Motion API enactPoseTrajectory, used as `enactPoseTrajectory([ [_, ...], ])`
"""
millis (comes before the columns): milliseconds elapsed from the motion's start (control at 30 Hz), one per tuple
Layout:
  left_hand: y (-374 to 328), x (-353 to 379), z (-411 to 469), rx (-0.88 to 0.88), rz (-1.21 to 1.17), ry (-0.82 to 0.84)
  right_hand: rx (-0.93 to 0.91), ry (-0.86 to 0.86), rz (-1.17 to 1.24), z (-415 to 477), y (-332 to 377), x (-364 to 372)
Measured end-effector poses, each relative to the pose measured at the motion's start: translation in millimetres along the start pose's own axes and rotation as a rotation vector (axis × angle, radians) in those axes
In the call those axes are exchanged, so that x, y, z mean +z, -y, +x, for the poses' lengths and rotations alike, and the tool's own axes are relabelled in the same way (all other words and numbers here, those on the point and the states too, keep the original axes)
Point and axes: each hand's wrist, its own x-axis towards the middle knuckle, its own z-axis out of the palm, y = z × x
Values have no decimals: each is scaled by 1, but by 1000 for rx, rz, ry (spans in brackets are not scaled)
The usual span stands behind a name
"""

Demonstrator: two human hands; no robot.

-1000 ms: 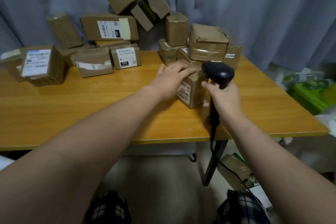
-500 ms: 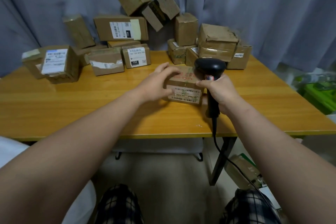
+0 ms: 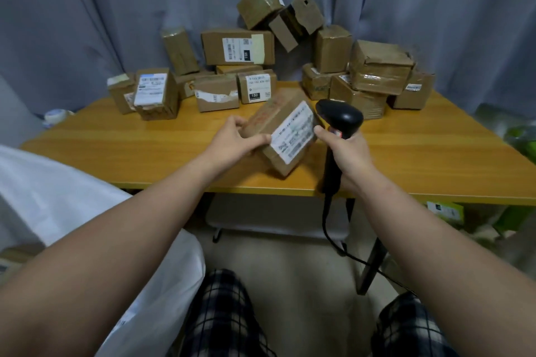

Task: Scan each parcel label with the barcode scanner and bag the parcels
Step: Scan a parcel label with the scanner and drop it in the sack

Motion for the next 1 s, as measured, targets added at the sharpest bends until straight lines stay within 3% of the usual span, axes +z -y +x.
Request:
enactPoseTrajectory([
  [133, 3, 16, -12, -81, -378, -69, 15, -27, 105, -17, -14, 8],
  [233, 12, 26, -16, -66, -301, 42, 111, 43, 291, -23, -14, 11],
  [300, 20, 33, -20, -29, -172, 102, 82, 42, 306, -23, -10, 8],
  [500, 12, 32, -18, 129, -337, -100, 67, -30, 265, -21, -4, 10],
  [700, 14, 30, -18, 276, -239, -116, 103, -8, 312, -23, -5, 13],
  [1000, 4, 20, -15, 411, 220, -124, 223, -9, 384, -22, -15, 15],
])
